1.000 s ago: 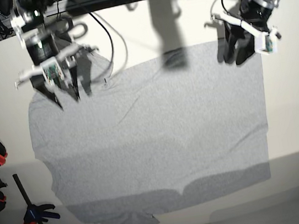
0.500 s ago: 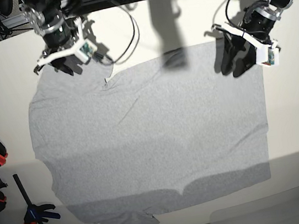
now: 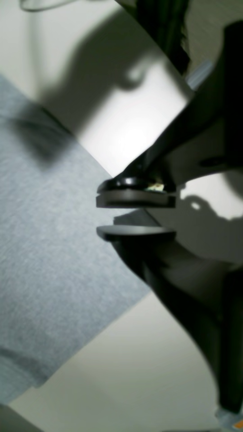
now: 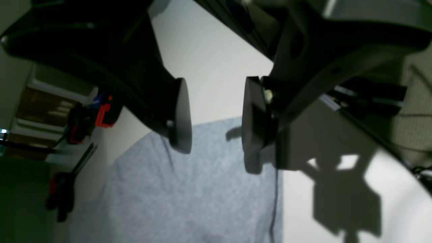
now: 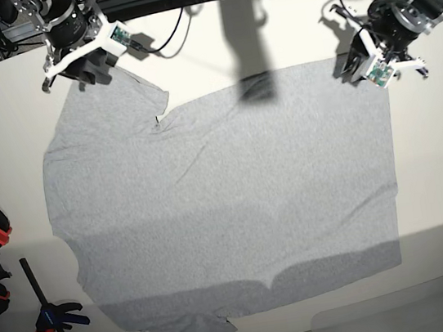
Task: Fold the T-shirt properly
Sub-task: 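Lower both grippers toward the shoulder corners of the grey T-shirt, then grasp the shirt's shoulder edge with the right gripper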
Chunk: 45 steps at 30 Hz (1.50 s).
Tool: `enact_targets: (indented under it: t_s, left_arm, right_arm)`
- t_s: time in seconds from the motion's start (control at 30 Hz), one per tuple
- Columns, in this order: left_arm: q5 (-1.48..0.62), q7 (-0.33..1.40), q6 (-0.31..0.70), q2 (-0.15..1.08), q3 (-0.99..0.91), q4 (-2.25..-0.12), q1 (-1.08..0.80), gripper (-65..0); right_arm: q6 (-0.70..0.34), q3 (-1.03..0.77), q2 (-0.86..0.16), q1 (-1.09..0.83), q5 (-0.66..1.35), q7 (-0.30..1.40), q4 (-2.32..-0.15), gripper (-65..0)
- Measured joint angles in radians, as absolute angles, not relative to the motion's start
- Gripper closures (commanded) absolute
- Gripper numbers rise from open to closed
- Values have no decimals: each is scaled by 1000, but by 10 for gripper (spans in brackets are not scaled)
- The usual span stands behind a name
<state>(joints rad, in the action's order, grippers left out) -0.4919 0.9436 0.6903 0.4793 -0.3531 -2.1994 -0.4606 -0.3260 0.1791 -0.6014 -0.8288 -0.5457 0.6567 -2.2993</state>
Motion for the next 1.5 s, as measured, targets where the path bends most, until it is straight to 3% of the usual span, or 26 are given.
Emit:
enact_targets:
  t_s: [0.07,0.2,0.27,0.37,0.47,1.0,1.5]
  left_arm:
    - [-493,937,690,496,-353,-2200,-474,-90]
    - [-519,933,690,493,-353,-2200,-480,-228]
    - [-519,931,690,493,-353,-2200,-487,-252]
    - [-517,859,642,493,-353,-2200,-488,-252]
    - [-521,751,590,493,-353,-2201,-487,-252]
    - [-518,733,584,493,-353,-2201,-487,-252]
    - [-519,733,584,494,-353,-2200,-487,-252]
  right_arm:
    - [-327,182,-599,-829,-538,653,-2299,-236]
    - [-326,181,-599,-829,-538,665,-2299,-236]
    - [-326,181,-601,-829,-538,676,-2299,-236]
    - [-326,181,-600,-829,-530,690,-2299,-246]
    - [-326,181,-601,-829,-530,690,-2299,-320]
    - [-321,182,-598,-823,-532,636,-2029,-320]
    - [-318,182,-598,-810,-542,546,-2022,-314]
